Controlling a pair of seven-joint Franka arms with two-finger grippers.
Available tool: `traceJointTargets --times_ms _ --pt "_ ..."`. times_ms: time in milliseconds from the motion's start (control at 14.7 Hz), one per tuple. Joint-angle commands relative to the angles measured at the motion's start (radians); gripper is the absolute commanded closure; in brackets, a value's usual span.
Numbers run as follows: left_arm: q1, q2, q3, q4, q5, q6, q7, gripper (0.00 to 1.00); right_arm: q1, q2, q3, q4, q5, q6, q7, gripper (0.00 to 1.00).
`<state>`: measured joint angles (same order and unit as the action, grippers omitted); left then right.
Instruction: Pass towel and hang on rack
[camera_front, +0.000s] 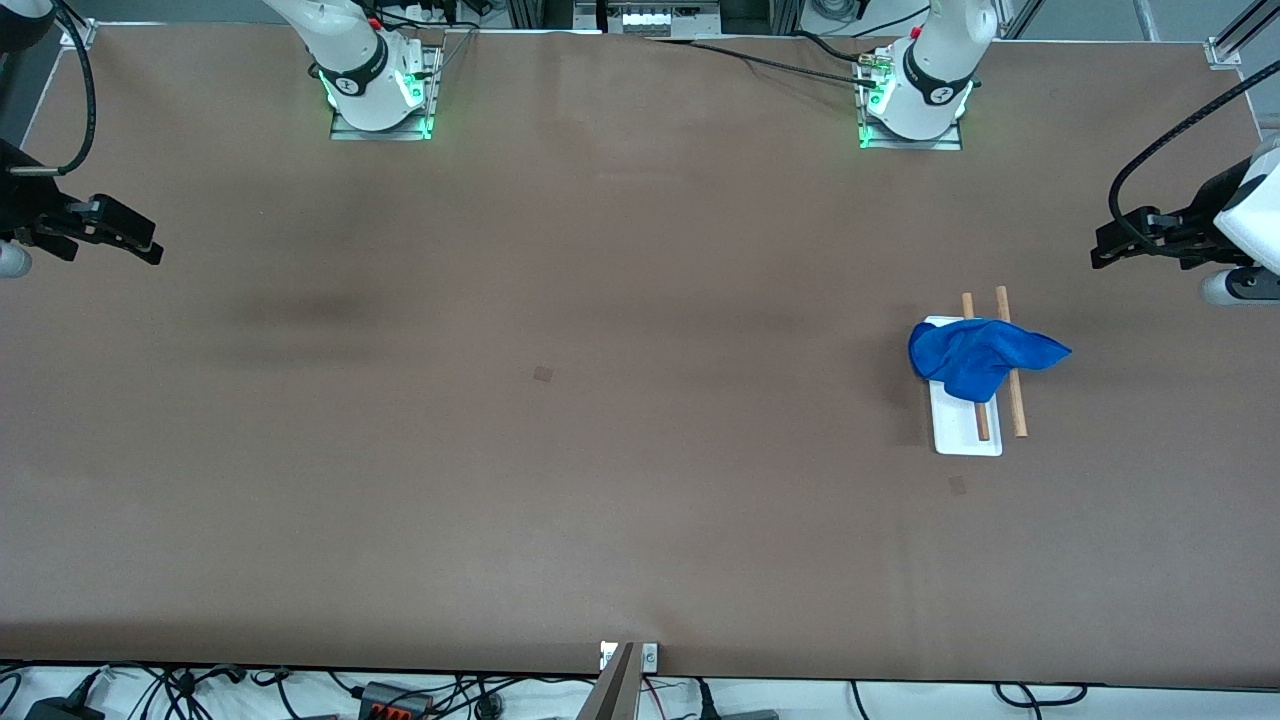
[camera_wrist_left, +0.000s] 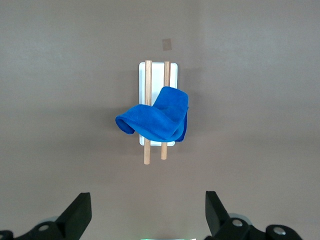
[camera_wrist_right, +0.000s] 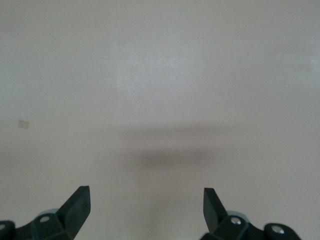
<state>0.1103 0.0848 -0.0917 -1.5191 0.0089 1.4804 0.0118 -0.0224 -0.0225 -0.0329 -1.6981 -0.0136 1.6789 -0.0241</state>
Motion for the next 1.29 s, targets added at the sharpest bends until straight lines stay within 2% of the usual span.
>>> traceJointTargets --times_ms 0,408,476,544,680,1224 --pt "0.016 -0.01 -0.008 -0.006 -0.015 -0.008 0.016 0.0 -0.011 0.001 0.008 0.009 0.001 -0.001 -0.016 0.0" --pt "0.006 -0.025 -0.006 -0.021 -0.067 0.023 0.03 0.0 -0.011 0.001 0.008 0.009 0.008 0.001 -0.016 0.0" --pt "0.009 -0.036 -0.008 -0.042 -0.075 0.029 0.03 0.0 -0.011 0.001 0.008 0.009 0.004 0.001 -0.016 0.0" --pt "-0.004 -0.09 -0.005 -0.094 -0.073 0.043 0.03 0.0 -0.011 0.001 0.008 0.009 0.003 0.001 -0.016 0.0" --pt "-0.065 -0.135 0.036 -0.167 -0.069 0.087 0.03 0.0 -0.011 0.001 0.01 0.009 0.001 -0.001 -0.016 0.0" --pt "-0.06 -0.099 0.055 -0.161 -0.05 0.094 0.057 0.0 -0.01 -0.004 0.011 0.009 0.0 -0.007 -0.027 0.0"
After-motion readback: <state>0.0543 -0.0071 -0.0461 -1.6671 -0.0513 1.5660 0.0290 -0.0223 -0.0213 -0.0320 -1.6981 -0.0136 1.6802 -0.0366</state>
